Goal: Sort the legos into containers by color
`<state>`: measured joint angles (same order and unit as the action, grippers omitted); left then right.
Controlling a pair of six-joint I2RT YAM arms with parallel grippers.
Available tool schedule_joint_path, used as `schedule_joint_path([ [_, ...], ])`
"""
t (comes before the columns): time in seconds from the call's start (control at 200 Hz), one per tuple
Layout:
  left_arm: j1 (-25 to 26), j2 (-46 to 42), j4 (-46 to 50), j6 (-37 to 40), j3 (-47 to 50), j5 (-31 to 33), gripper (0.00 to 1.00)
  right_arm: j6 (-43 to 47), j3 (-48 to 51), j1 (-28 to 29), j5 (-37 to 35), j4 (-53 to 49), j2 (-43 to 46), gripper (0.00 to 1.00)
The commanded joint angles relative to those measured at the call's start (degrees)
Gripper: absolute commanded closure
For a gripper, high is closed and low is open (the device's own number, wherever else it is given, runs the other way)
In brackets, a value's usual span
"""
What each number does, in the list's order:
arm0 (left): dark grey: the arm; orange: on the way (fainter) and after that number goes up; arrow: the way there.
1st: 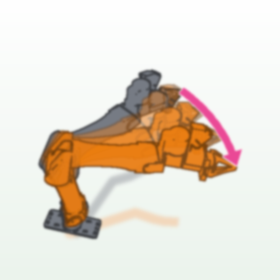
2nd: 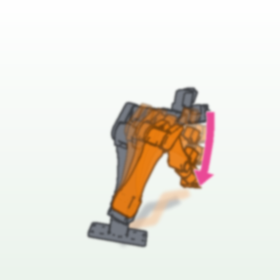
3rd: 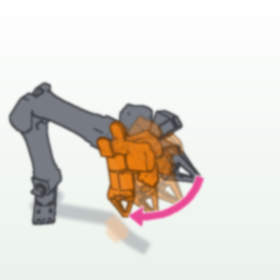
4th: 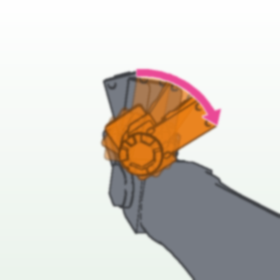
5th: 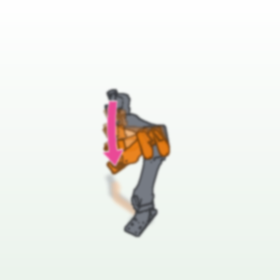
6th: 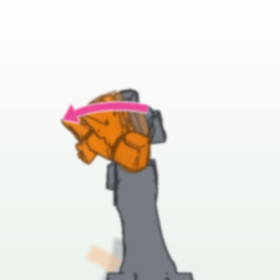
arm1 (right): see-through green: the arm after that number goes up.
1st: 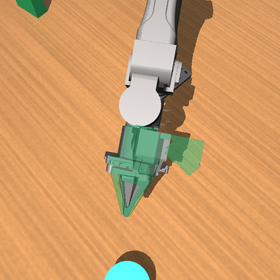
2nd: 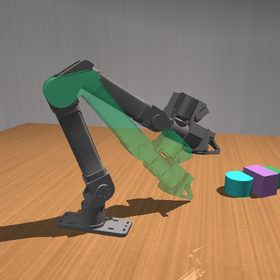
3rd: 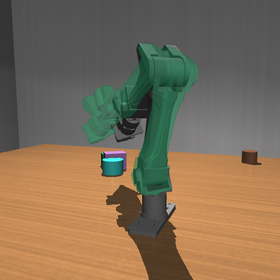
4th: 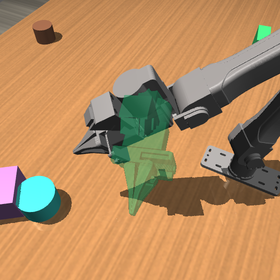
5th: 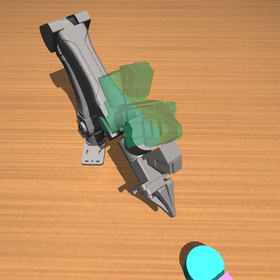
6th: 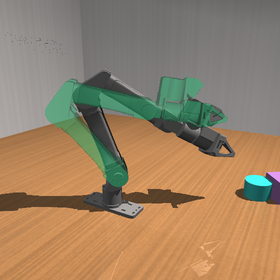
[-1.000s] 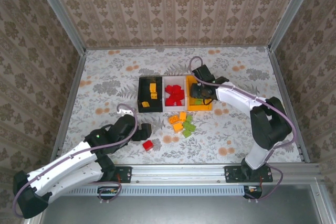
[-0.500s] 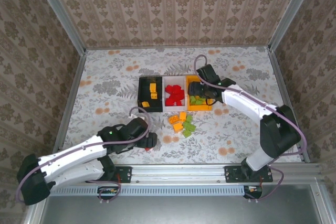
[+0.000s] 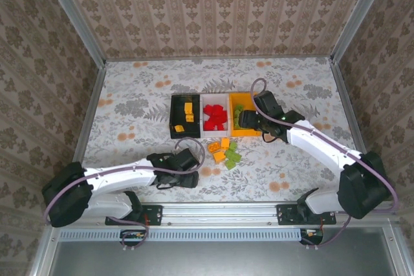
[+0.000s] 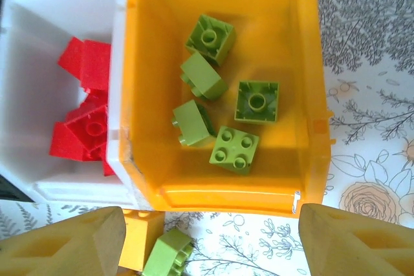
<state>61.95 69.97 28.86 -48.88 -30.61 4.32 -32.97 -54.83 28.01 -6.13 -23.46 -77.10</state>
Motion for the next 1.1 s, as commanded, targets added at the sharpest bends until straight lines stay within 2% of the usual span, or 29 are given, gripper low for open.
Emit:
schedule_joint_path([
  [0.0,0.74,0.52,-0.14,0.09,-0.19,0.24,0.44,-0.56,0.69,0.05,-2.05,-0.42,1.86,0.27],
  [0.155,1.06,-1.3,1.4,0.32,-0.75,1.32,0.57,-0.77,0.75,0.03,-2.21,-0.77,2.19,0.27],
  [0.33,0.5,-5.57,4.86,2.15,-3.56,3.59,0.6,-1.56,1.52,0.03,-2.61,-0.79,3.9,0.27],
  [0.415,-2.92,-7.74,5.07,6.03,-7.52,4.57,0.6,-2.18,2.56,0.03,-2.74,-0.32,5.24,0.27],
  [0.485,-7.2,-7.76,2.16,9.61,-10.96,2.86,0.6,-2.72,3.36,0.05,-2.51,-0.09,5.91,0.27],
  [0.565,-10.92,-4.54,-1.59,13.6,-16.51,2.11,0.6,-2.88,4.04,0.04,-2.44,-0.53,6.22,0.27],
  [0.69,-14.59,5.31,-5.64,19.61,-27.75,0.9,0.61,-2.83,5.58,0.03,-2.65,-1.05,7.01,0.27],
  [0.82,-17.97,16.69,-8.28,21.79,-37.97,-2.93,0.62,-2.81,7.08,0.01,-2.7,-1.68,7.99,0.27],
  [0.92,-18.63,23.74,-5.77,22.85,-45.49,-4.07,0.55,-2.39,7.53,0.04,-2.64,-2.57,8.83,0.27],
  [0.985,-18.3,25.0,-5.77,22.83,-46.5,-4.62,0.5,-2.24,8.23,-0.02,-2.81,-2.74,9.69,0.27],
  [1.095,-17.34,22.75,-6.92,21.52,-42.69,-4.66,0.44,-2.11,9.42,-0.06,-2.79,-2.63,10.72,0.27],
])
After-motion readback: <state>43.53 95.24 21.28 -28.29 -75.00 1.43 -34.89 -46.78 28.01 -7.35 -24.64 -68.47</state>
